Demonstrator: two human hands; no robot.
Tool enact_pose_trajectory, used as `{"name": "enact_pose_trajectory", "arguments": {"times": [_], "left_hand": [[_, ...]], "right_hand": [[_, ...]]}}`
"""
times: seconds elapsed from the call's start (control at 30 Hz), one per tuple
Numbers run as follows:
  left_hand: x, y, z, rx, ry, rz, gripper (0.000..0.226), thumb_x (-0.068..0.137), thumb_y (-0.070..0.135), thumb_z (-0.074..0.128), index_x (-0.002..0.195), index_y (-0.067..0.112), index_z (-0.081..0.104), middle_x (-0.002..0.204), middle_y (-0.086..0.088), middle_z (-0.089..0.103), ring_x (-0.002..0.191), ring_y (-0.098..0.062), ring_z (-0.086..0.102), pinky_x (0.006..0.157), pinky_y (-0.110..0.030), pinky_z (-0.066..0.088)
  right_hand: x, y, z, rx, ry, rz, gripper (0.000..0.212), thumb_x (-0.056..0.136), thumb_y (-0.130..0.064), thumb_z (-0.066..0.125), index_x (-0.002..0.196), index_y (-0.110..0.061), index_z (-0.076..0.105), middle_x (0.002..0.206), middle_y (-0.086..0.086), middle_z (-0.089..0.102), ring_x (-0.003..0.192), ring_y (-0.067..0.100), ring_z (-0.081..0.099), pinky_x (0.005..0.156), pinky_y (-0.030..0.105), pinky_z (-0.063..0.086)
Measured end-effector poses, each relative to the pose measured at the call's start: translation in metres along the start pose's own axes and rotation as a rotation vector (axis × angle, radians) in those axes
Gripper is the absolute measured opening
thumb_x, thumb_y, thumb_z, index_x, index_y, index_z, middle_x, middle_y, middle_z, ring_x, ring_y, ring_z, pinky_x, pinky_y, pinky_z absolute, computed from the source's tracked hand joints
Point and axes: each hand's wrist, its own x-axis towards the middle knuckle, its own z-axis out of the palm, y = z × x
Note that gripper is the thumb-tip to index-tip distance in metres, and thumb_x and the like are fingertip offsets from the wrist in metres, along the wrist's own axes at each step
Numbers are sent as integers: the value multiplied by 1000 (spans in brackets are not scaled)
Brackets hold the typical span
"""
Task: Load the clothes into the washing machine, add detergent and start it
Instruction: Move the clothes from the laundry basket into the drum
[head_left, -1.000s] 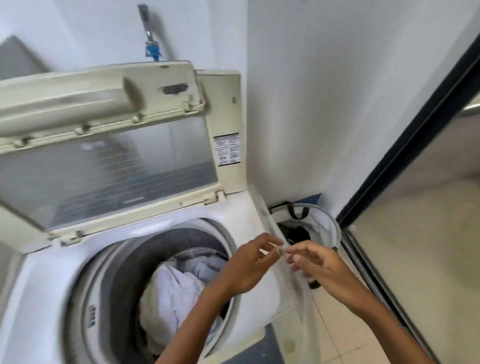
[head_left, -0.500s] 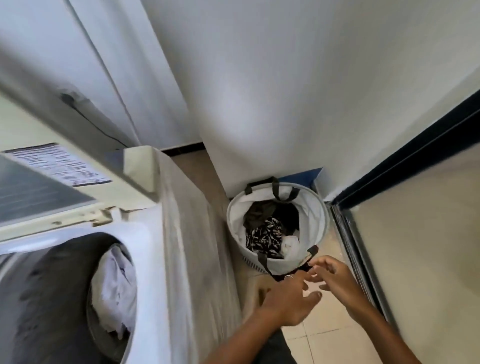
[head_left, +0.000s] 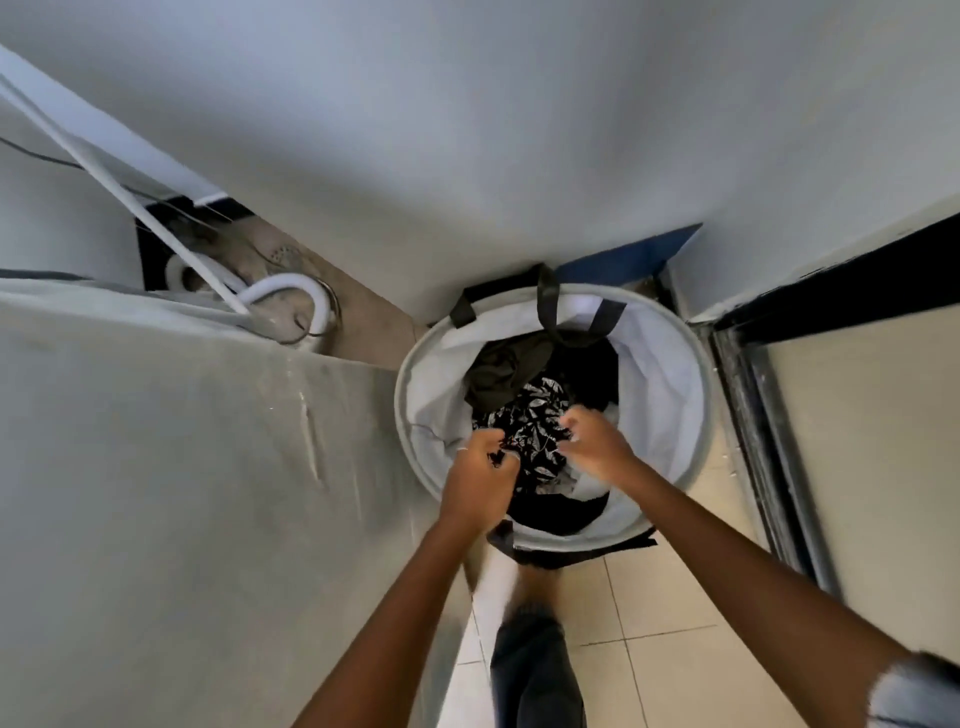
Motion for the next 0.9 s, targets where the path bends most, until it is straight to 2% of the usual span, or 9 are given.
{"name": "enact_pose_trajectory", "arguments": {"times": [0.13, 0.27, 0.33, 0.4, 0.5, 0.63, 0.73, 0.8, 0.9], "left_hand": [[48, -22, 5, -158, 90, -45, 32, 96, 18, 51, 129, 16, 49, 123, 2, 56, 105, -9, 54, 87, -22, 41], [72, -59, 31, -214, 37, -92, 32, 95, 17, 51, 127, 21, 49, 112, 13, 54, 90, 4, 51, 73, -6, 37], [77, -78, 47, -222, -13, -131, 31, 95, 16, 52, 125, 24, 49, 99, 22, 53, 82, 11, 50, 64, 3, 37], [77, -87, 57, -238, -44, -173, 31, 95, 15, 53, 124, 25, 49, 98, 24, 52, 82, 14, 49, 63, 4, 36], [73, -86, 56, -353, -55, -275, 34, 95, 16, 53, 128, 20, 48, 124, 5, 56, 101, -3, 54, 85, -11, 39], [49, -55, 37, -614, -75, -407, 29, 98, 23, 48, 127, 20, 46, 108, 5, 56, 106, -15, 54, 88, -26, 44], [26, -27, 17, -728, -22, -453, 28, 99, 42, 42, 122, 27, 44, 123, 3, 50, 124, -23, 48, 102, -41, 41], [8, -8, 3, -818, -35, -477, 46, 98, 51, 36, 136, 24, 42, 122, 1, 50, 125, -28, 49, 99, -45, 42], [-17, 12, -13, -901, -107, -507, 69, 93, 65, 27, 139, 17, 45, 119, -11, 59, 99, -30, 60, 83, -43, 47]], "right_hand": [[82, 3, 36, -194, 5, 16, 68, 80, -28, 71, 136, -9, 36, 140, 17, 32, 127, 40, 38, 100, 46, 41], [140, 16, 89, -358, -47, 87, 113, 68, -49, 78, 150, -24, 5, 157, 13, -9, 141, 47, 4, 107, 65, 19], [156, 32, 127, -445, -102, 80, 113, 66, -51, 79, 149, -34, 4, 156, 10, -24, 141, 49, -10, 105, 70, 11], [160, 44, 150, -501, -15, 35, 90, 75, -39, 75, 145, -36, 20, 157, 11, -18, 140, 50, -6, 107, 70, 17], [150, 48, 144, -506, 150, -86, 58, 85, -14, 62, 138, -24, 40, 154, 14, 11, 136, 48, 16, 103, 57, 36], [103, 39, 102, -261, 244, -202, 51, 74, -18, 71, 123, -18, 56, 136, 13, 41, 119, 42, 43, 98, 44, 43], [37, 19, 67, -51, 326, -300, 40, 66, -16, 76, 104, -17, 65, 118, 5, 53, 106, 30, 55, 89, 37, 49], [-17, 3, 48, -4, 350, -388, 33, 63, -16, 76, 94, -17, 64, 110, 1, 55, 100, 26, 57, 81, 35, 51], [-88, -19, 25, 47, 352, -443, 31, 64, -28, 77, 90, -22, 62, 116, -8, 54, 103, 15, 53, 81, 31, 50]]}}
